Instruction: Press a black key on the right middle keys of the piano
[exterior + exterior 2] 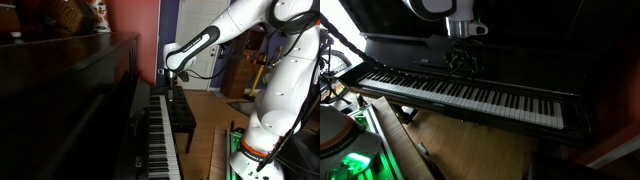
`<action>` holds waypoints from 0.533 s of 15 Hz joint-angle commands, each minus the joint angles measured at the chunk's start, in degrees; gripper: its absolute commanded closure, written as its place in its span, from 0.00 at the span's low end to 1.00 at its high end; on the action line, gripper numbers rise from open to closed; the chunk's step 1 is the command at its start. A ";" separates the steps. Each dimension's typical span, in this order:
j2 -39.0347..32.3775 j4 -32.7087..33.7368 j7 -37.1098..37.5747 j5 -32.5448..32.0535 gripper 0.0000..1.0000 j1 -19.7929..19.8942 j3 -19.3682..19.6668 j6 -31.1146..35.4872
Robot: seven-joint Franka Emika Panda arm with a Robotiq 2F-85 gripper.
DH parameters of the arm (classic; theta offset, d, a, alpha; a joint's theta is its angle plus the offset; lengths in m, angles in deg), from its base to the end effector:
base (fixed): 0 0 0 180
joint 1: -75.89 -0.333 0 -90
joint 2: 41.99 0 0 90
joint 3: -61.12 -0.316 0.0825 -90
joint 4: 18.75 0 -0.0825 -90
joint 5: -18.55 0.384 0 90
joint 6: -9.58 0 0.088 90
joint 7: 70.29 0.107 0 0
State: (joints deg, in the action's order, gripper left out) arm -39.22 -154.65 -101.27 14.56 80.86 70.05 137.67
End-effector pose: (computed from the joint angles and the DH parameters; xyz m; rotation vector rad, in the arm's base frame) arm 0.4675 -0.1178 0.3357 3.0834 0.5356 -0.1550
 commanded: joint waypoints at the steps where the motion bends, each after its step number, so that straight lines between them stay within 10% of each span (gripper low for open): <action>1: -5.07 -0.40 -1.04 -2.39 0.13 1.13 -0.18 6.76; 8: -14.90 0.48 -1.29 -6.21 0.72 3.09 -0.32 19.01</action>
State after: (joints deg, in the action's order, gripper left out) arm -50.00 -155.08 -103.03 11.55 82.56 70.06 152.16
